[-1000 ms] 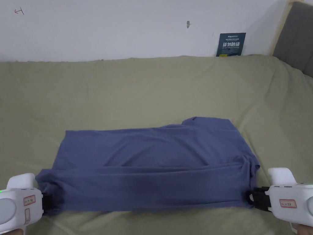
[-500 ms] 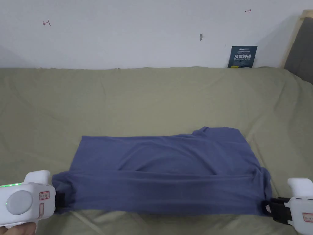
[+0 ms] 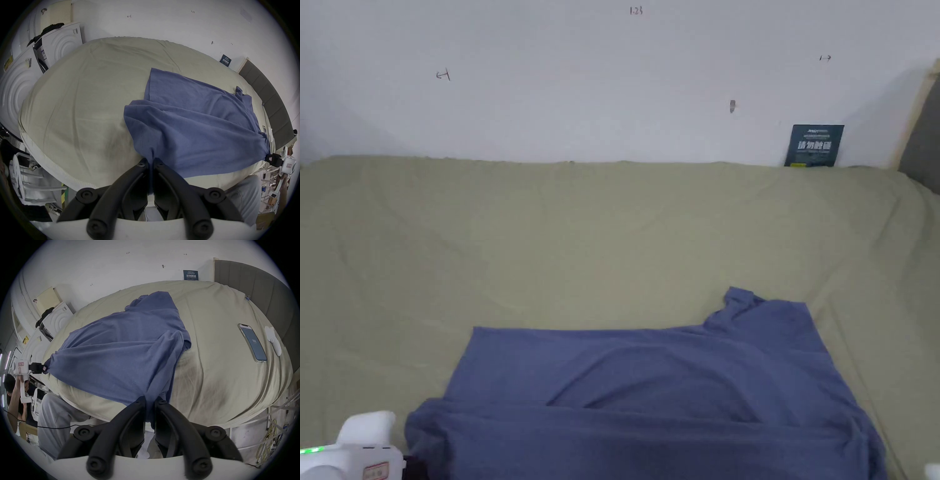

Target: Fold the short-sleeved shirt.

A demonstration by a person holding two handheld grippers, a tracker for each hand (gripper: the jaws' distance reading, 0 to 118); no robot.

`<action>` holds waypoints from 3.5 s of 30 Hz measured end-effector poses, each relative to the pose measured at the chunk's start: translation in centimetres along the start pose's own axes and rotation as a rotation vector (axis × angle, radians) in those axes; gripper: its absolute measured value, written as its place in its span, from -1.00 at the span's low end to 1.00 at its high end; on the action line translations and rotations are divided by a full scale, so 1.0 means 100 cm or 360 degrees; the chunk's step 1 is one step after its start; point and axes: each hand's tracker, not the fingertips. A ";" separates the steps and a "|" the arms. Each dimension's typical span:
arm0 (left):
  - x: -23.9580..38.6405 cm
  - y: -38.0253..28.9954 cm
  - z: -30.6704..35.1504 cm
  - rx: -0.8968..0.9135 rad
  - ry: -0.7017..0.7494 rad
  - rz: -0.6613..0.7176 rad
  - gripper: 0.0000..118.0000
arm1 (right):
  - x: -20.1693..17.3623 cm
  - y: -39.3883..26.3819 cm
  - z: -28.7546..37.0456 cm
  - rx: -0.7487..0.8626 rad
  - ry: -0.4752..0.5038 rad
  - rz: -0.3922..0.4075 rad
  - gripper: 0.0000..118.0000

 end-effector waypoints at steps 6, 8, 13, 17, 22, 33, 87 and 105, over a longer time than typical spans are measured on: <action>-0.001 -0.002 0.000 0.0022 0.0009 -0.0065 0.97 | 0.004 0.011 0.005 0.0007 -0.0082 -0.0085 1.00; 0.002 0.004 0.014 0.0090 -0.0012 -0.0045 0.90 | 0.003 0.022 0.024 0.0141 -0.0060 -0.0080 1.00; 0.013 0.043 0.018 0.0238 -0.0013 -0.0070 -0.37 | -0.027 0.079 0.041 0.0277 -0.0069 -0.0067 0.65; 0.025 0.087 0.002 0.0321 0.0009 -0.0068 -1.00 | -0.013 0.104 0.010 0.0431 -0.0071 -0.0039 -1.00; 0.032 0.145 -0.036 0.0306 -0.0020 -0.0012 -1.00 | -0.002 0.135 -0.017 0.0495 -0.0124 -0.0019 -1.00; 0.038 0.217 -0.172 -0.0024 0.0170 -0.0116 0.91 | 0.028 0.155 -0.059 0.0327 -0.0300 -0.0124 -1.00; 0.001 0.064 0.023 0.0245 -0.0120 -0.0148 -1.00 | 0.012 0.076 0.045 0.0316 -0.0016 0.0001 -0.98; -0.001 -0.010 -0.023 0.0132 -0.0122 -0.0152 -0.12 | 0.019 0.003 0.000 0.0039 -0.0093 0.0114 -0.74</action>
